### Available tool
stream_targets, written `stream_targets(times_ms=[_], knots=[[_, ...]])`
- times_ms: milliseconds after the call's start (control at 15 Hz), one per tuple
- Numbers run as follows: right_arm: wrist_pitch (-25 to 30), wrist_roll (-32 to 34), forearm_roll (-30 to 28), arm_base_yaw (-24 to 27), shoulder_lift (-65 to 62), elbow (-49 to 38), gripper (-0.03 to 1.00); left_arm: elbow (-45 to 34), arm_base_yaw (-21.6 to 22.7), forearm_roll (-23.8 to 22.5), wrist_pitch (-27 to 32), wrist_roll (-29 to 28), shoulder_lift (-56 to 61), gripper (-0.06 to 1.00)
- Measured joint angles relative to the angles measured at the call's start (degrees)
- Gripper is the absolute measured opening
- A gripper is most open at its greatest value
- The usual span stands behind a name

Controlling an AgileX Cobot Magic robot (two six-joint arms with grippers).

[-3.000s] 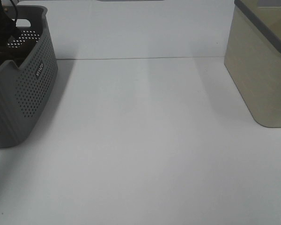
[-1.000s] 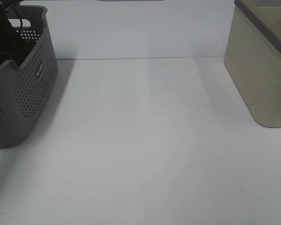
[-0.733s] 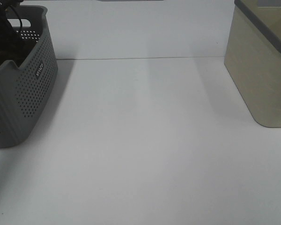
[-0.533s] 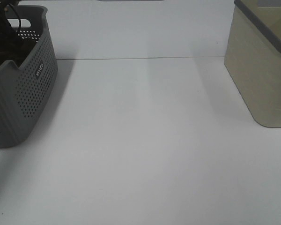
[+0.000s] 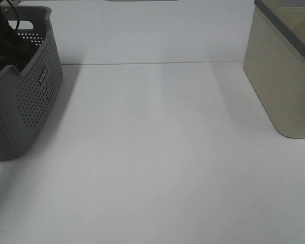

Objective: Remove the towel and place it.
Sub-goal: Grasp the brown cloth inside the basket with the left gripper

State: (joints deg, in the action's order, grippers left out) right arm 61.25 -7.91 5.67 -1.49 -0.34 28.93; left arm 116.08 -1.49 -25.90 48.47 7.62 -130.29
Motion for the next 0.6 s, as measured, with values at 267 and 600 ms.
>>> stream_targets(times_ms=[267, 600], knots=[[0.0, 0.0, 0.0, 0.0, 0.0, 0.0, 0.48, 0.0, 0.0, 0.0, 0.7, 0.0, 1.1, 0.0], [0.0, 0.0, 0.0, 0.0, 0.0, 0.0, 0.48, 0.0, 0.0, 2.7, 0.6, 0.0, 1.1, 0.0]])
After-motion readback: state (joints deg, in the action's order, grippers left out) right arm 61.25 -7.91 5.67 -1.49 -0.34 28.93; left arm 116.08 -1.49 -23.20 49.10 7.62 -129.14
